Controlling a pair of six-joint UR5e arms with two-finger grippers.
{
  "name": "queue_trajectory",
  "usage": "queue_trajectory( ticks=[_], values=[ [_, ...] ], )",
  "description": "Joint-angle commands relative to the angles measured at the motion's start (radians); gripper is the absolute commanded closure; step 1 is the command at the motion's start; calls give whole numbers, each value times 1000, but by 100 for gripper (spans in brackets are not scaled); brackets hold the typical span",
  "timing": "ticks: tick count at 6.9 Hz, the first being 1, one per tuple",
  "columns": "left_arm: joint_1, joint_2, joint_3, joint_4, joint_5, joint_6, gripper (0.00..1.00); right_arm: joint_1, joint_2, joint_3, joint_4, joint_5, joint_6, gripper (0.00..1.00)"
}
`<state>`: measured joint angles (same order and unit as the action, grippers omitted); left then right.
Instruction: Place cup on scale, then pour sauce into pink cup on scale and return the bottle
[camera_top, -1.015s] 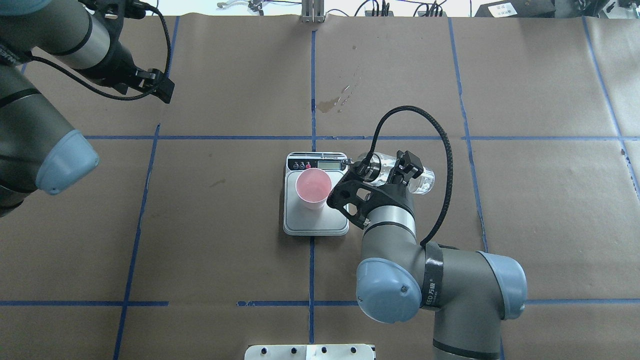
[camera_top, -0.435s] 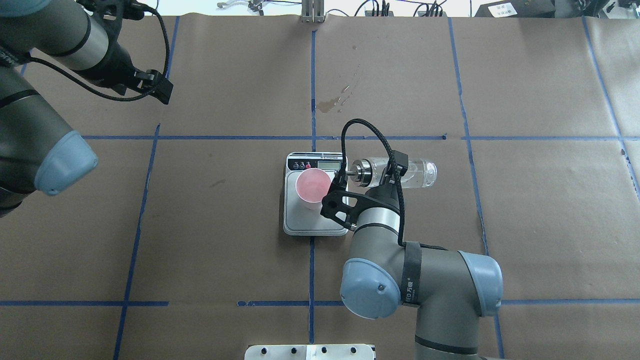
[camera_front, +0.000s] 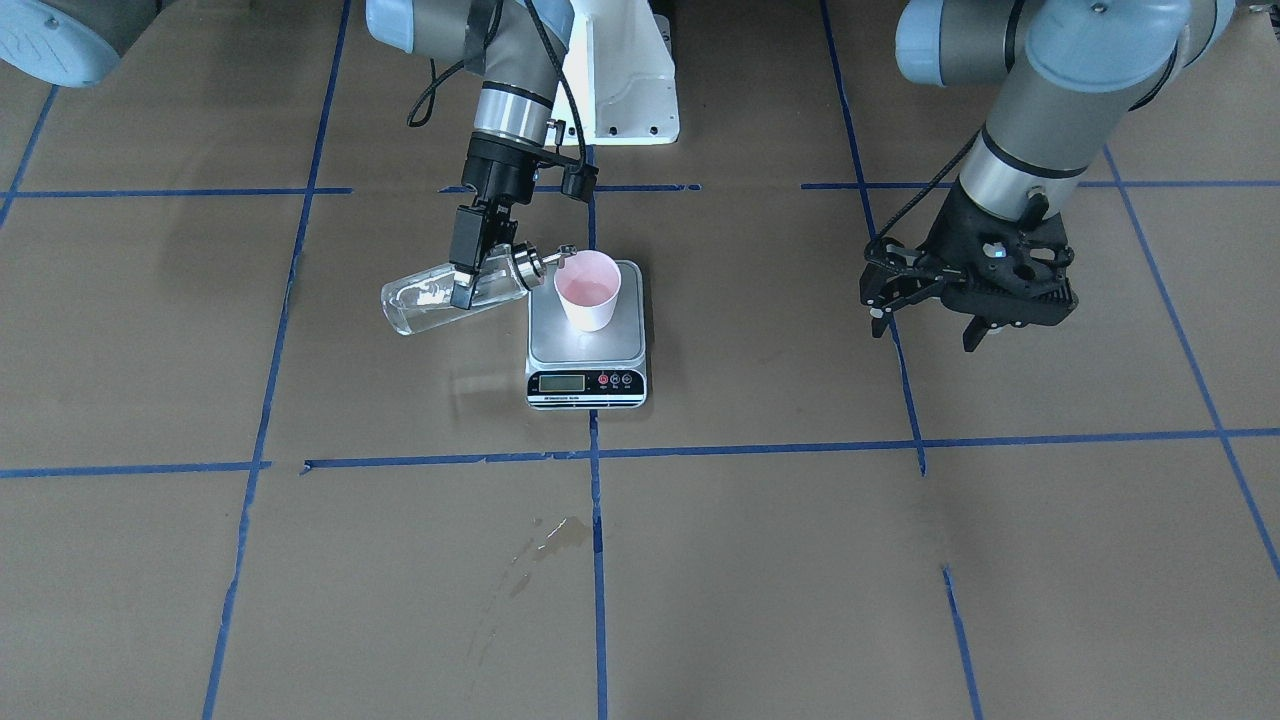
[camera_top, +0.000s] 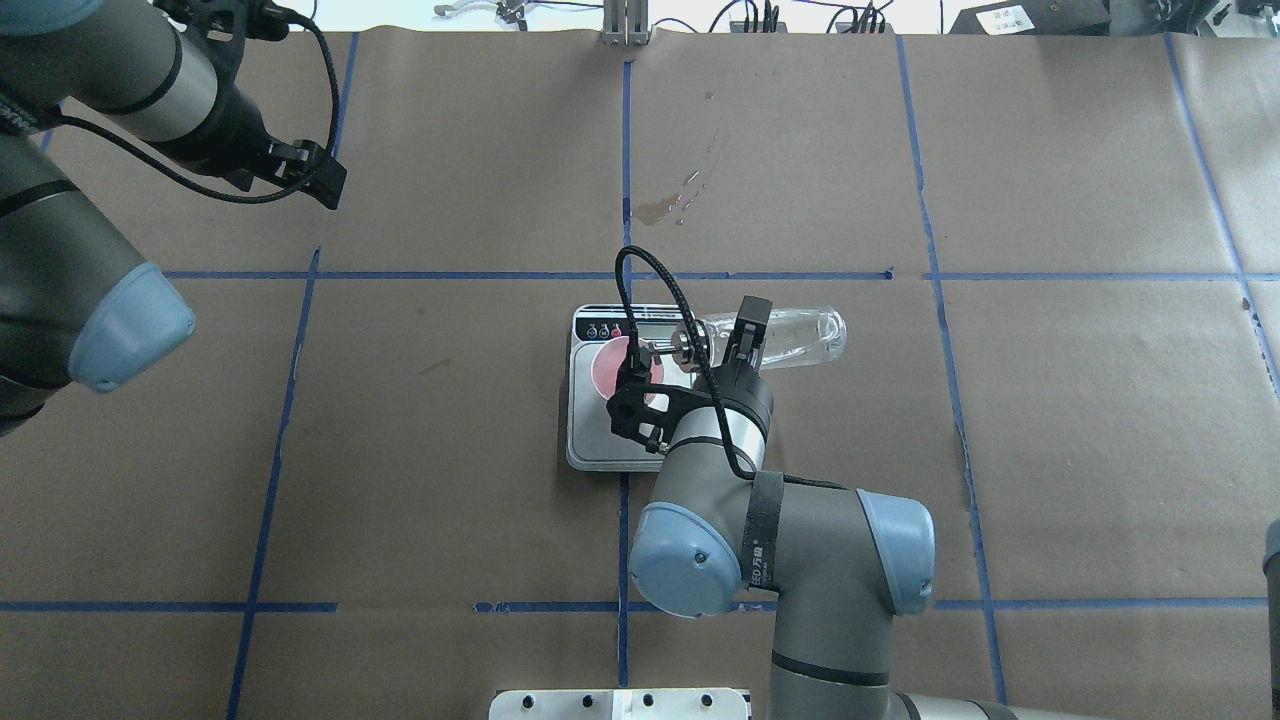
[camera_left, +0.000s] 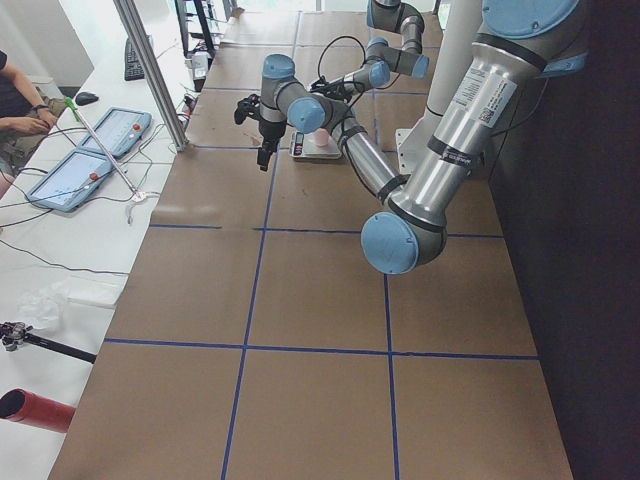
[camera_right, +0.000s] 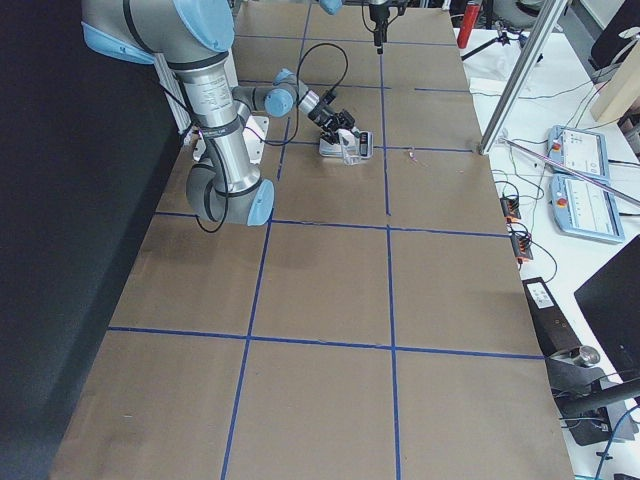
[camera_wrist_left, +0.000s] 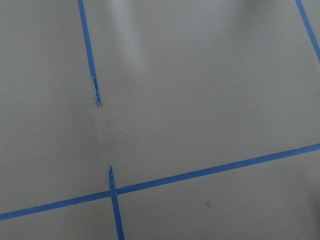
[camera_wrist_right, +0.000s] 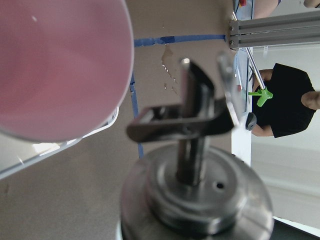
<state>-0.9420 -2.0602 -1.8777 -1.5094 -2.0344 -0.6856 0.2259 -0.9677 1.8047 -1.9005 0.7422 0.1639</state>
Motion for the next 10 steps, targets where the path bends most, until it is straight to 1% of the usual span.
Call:
queue_trajectory(
  ticks=[1,2,4,5,8,9,10],
  values=[
    [0,0,-1,0,-1,-3,8,4,10,-5,-49,-32,-145,100],
    [0,0,-3,0,-1,-3,8,6,10,-7,-58,-32,-171,100],
    [0,0,-4,0,-1,-6,8,21,55,-7,-142,-35,-240,100],
    [2,0,-4,0,-1,-8,8,29,69,-8,-158,-43,-263,100],
    [2,0,-4,0,-1,-9,8,33,66,-16,-163,-66,-302,100],
    [2,-1,-4,0,-1,-8,8,33,67,-13,-214,-76,-313,100],
    [2,-2,-3,0,-1,-9,8,33,72,-10,-227,-92,-361,100]
  ],
)
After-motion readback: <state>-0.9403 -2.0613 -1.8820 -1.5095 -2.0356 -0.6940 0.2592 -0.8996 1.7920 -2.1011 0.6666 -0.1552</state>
